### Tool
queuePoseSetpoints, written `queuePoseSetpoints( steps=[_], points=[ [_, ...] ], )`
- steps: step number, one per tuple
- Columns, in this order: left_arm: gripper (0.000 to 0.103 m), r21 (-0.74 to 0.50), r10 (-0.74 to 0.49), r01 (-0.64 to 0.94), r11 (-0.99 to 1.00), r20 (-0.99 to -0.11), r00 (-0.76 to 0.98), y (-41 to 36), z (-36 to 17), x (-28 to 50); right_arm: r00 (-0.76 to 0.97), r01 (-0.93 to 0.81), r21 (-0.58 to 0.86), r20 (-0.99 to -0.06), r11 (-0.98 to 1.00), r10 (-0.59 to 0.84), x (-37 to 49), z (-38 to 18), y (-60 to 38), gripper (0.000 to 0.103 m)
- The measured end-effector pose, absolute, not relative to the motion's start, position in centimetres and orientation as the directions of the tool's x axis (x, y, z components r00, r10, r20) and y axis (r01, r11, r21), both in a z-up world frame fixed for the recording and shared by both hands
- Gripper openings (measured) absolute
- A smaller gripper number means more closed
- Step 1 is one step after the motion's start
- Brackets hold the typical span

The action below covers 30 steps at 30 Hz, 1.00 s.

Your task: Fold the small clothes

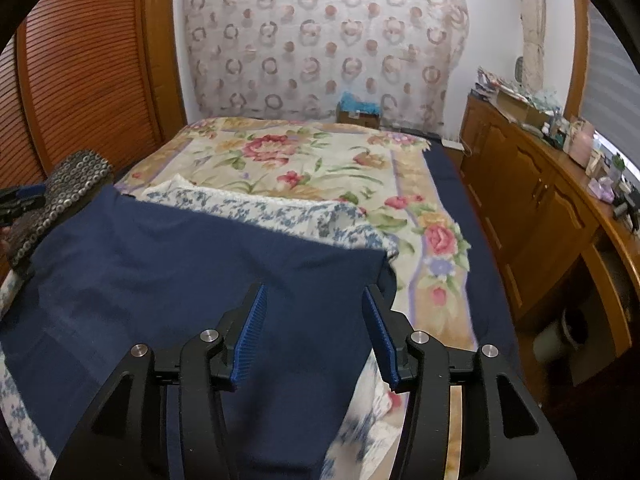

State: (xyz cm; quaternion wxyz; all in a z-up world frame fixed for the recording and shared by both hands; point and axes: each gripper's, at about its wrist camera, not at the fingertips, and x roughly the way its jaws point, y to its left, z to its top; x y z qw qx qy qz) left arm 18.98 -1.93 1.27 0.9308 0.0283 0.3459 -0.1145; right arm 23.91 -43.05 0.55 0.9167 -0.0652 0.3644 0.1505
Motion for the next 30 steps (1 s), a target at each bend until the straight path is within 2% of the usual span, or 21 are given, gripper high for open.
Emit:
queuePoseSetpoints(
  steps=[15,26,30],
  points=[
    [0.055,-0.065,-0.201,0.220,0.973,-0.706,0.679,-2.5,-2.9,11.9,0.601,-0.301,0.079,-0.758,0.950,0.253,16.2,-4.1,-42.9,0.051],
    [0.055,-0.078,-0.192,0.203,0.976,-0.748,0.635,-3.2,-5.5,11.8,0.576,-0.224,0.151,-0.777,0.963,0.256,17.8,-5.5,-43.8,0.051],
    [0.055,-0.082,-0.187,0.194,0.978,-0.757,0.626,-3.5,-5.8,12.1,0.618,-0.199,0.106,-0.758,0.974,0.209,18.0,-4.8,-44.0,0.051]
  ],
)
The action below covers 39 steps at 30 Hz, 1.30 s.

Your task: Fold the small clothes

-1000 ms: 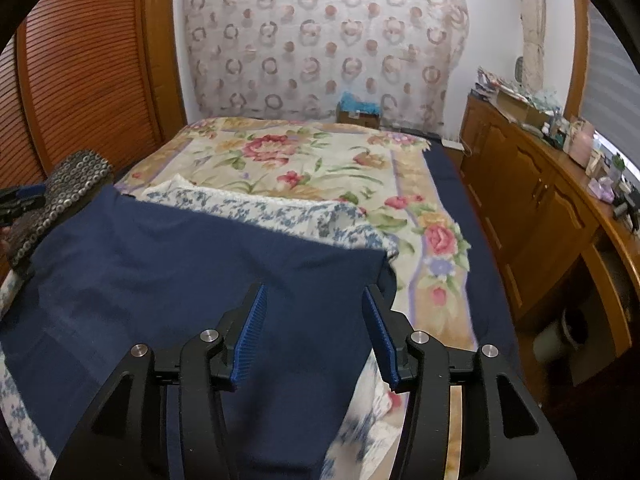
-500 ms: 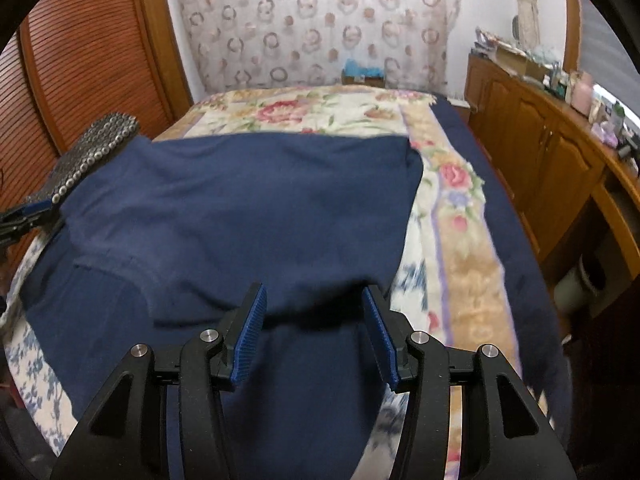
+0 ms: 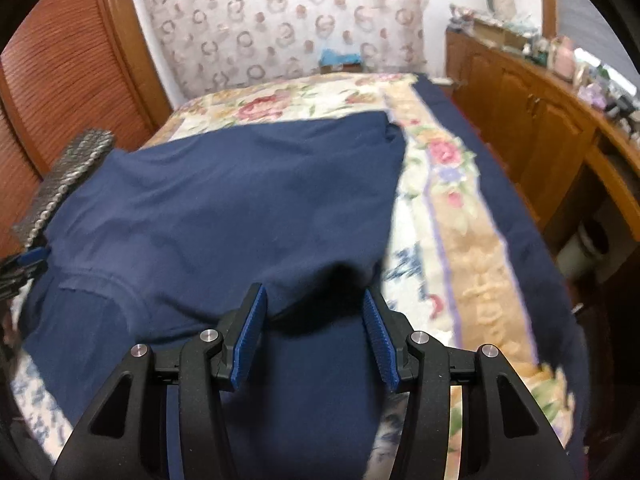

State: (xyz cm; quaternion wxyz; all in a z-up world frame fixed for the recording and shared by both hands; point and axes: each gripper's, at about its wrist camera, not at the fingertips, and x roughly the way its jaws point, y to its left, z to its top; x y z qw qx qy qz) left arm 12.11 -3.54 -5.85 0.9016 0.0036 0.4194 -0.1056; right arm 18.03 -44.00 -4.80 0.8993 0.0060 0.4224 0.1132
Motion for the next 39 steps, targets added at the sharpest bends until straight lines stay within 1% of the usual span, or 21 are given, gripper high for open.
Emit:
queuePoseSetpoints(
  steps=[5,9,13,17,20,25,27,30,34,39],
  points=[
    [0.055,-0.083,-0.180,0.183,0.980,-0.766,0.617,-3.4,-6.5,12.3,0.632,-0.163,0.104,-0.753,0.981,0.184,18.1,-4.5,-44.7,0.051],
    [0.055,-0.080,-0.174,0.177,0.981,-0.769,0.615,-3.6,-6.7,12.5,0.628,-0.168,0.106,-0.755,0.980,0.189,18.7,-4.5,-44.6,0.051],
    [0.055,-0.092,-0.175,0.165,0.982,-0.770,0.614,-3.4,-6.6,13.1,0.617,-0.203,0.074,-0.765,0.976,0.186,19.5,-5.0,-43.3,0.051],
    [0.055,-0.117,-0.187,0.153,0.981,-0.768,0.612,-3.2,-6.4,14.0,0.611,-0.241,0.008,-0.776,0.970,0.159,19.6,-6.3,-41.8,0.041],
    [0.055,-0.132,-0.189,0.137,0.982,-0.769,0.611,-3.1,-6.4,14.6,0.626,-0.243,-0.019,-0.767,0.970,0.142,19.3,-6.6,-41.6,0.041],
    [0.055,-0.165,-0.185,0.090,0.982,-0.777,0.601,-2.9,-6.9,15.6,0.631,-0.241,-0.017,-0.762,0.970,0.144,19.2,-6.8,-41.8,0.041],
    [0.055,-0.175,-0.190,0.085,0.981,-0.770,0.609,-2.9,-7.0,15.6,0.633,-0.239,-0.015,-0.760,0.971,0.145,19.2,-6.8,-41.8,0.041],
    [0.055,-0.221,-0.236,0.102,0.970,-0.751,0.616,-3.0,-6.9,15.3,0.634,-0.237,-0.006,-0.759,0.972,0.150,19.1,-6.7,-42.0,0.041],
    [0.055,-0.234,-0.244,0.102,0.967,-0.729,0.640,-3.1,-6.4,15.1,0.632,-0.235,0.007,-0.759,0.972,0.158,19.3,-6.6,-42.2,0.041],
    [0.055,-0.235,-0.208,0.039,0.971,-0.758,0.618,-2.6,-7.1,16.6,0.633,-0.235,0.002,-0.759,0.972,0.155,19.4,-6.6,-42.3,0.041]
  ],
)
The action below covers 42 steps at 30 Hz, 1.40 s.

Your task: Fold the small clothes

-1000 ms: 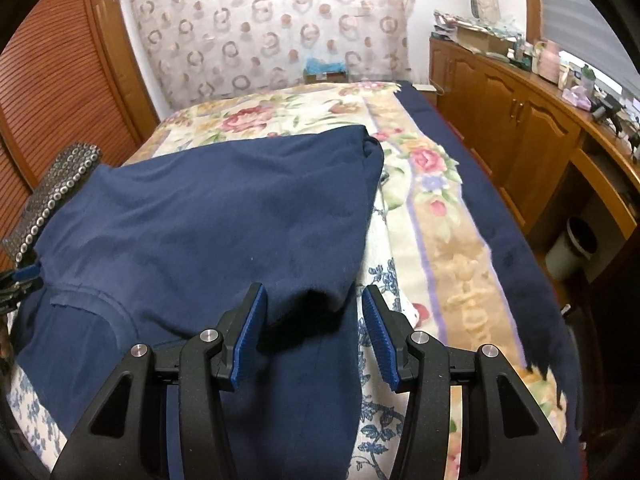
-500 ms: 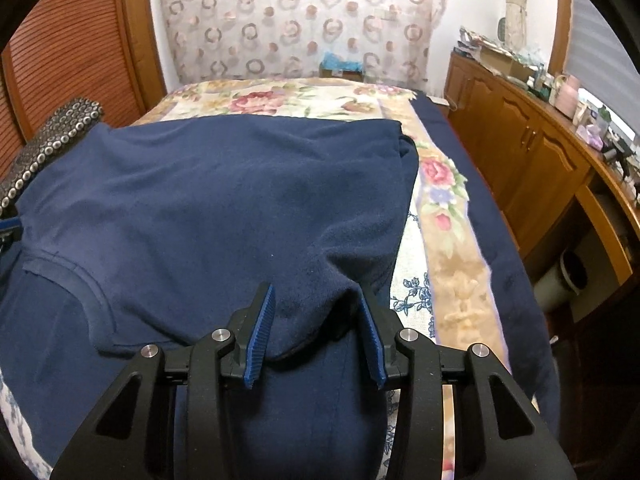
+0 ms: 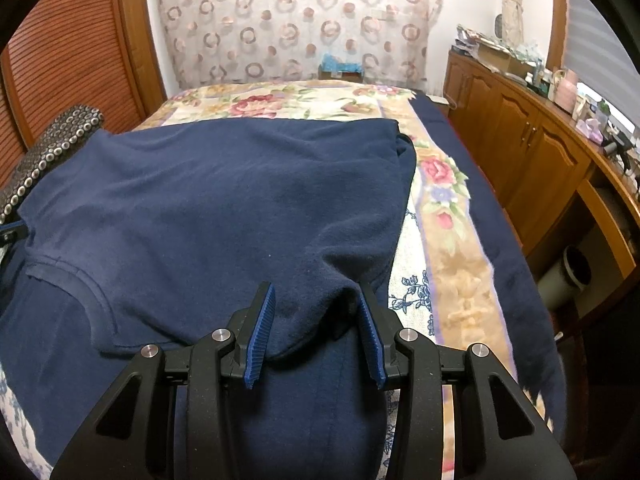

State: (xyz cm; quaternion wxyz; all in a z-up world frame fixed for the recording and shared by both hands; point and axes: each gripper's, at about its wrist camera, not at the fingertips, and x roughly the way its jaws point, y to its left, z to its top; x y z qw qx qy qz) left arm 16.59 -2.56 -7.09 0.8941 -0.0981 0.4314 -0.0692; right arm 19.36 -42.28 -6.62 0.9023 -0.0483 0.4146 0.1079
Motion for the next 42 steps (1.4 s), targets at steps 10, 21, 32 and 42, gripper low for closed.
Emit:
queuePoseSetpoints(
  steps=[10,21,32,42],
  points=[
    [0.000,-0.229,-0.205,0.054,0.972,-0.712,0.672,-2.0,-6.4,16.6,0.658,-0.275,-0.004,-0.730,0.961,0.185,18.8,-5.5,-41.9,0.005],
    [0.000,-0.224,-0.231,0.117,0.968,-0.595,0.770,-0.3,-3.0,11.4,0.718,-0.348,0.078,-0.619,0.934,0.320,15.3,0.6,-42.1,0.004],
    [0.000,-0.232,-0.257,0.150,0.961,-0.554,0.792,1.5,-2.0,6.0,0.695,-0.387,0.105,-0.620,0.916,0.364,9.9,1.5,-42.7,0.004],
    [0.000,-0.194,-0.242,0.156,0.968,-0.582,0.776,0.7,-2.5,2.4,0.649,-0.391,0.120,-0.667,0.913,0.366,5.6,0.0,-43.5,0.004]
  ],
)
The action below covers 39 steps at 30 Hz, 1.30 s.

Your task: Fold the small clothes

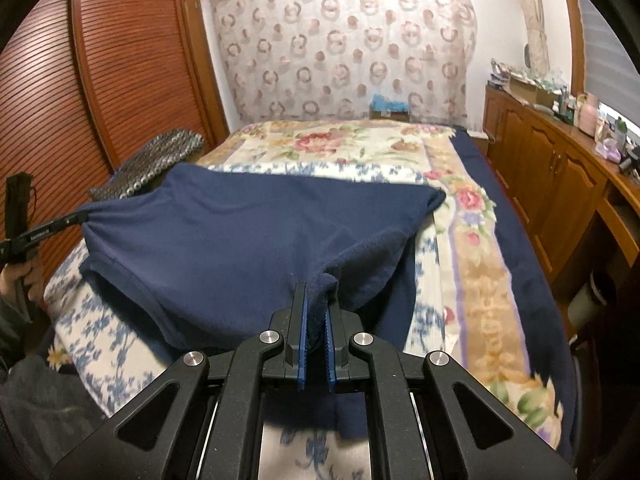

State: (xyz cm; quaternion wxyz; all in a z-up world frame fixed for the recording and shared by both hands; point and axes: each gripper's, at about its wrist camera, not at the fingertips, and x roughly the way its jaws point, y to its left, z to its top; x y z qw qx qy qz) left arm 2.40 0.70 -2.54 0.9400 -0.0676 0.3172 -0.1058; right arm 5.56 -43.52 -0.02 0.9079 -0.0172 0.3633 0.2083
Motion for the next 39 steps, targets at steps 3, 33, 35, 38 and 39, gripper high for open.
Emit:
queuePoseSetpoints(
  steps=[3,33,35,38,39],
  points=[
    [0.000,-0.189,-0.234,0.147,0.971,-0.621,0.748,0.4,-4.3,2.4,0.613,-0.381,0.122,-0.709,0.917,0.349,5.4,-2.0,-43.4,0.005],
    [0.000,-0.152,-0.199,0.129,0.980,-0.700,0.686,-1.3,-7.3,2.2,0.646,-0.265,-0.028,-0.747,0.964,0.156,3.3,-5.1,-45.8,0.002],
    [0.000,-0.154,-0.199,0.128,0.980,-0.701,0.685,-1.3,-7.4,2.2,0.665,-0.195,-0.012,-0.736,0.981,0.123,3.1,-4.6,-47.5,0.001],
    [0.000,-0.153,-0.197,0.125,0.980,-0.703,0.684,-1.3,-7.6,2.1,0.667,-0.137,0.018,-0.738,0.990,0.106,2.7,-4.5,-49.4,0.001],
    [0.000,-0.151,-0.195,0.125,0.981,-0.704,0.683,-1.4,-7.7,2.1,0.661,-0.134,0.016,-0.743,0.991,0.101,2.6,-4.7,-49.6,0.001]
  ],
)
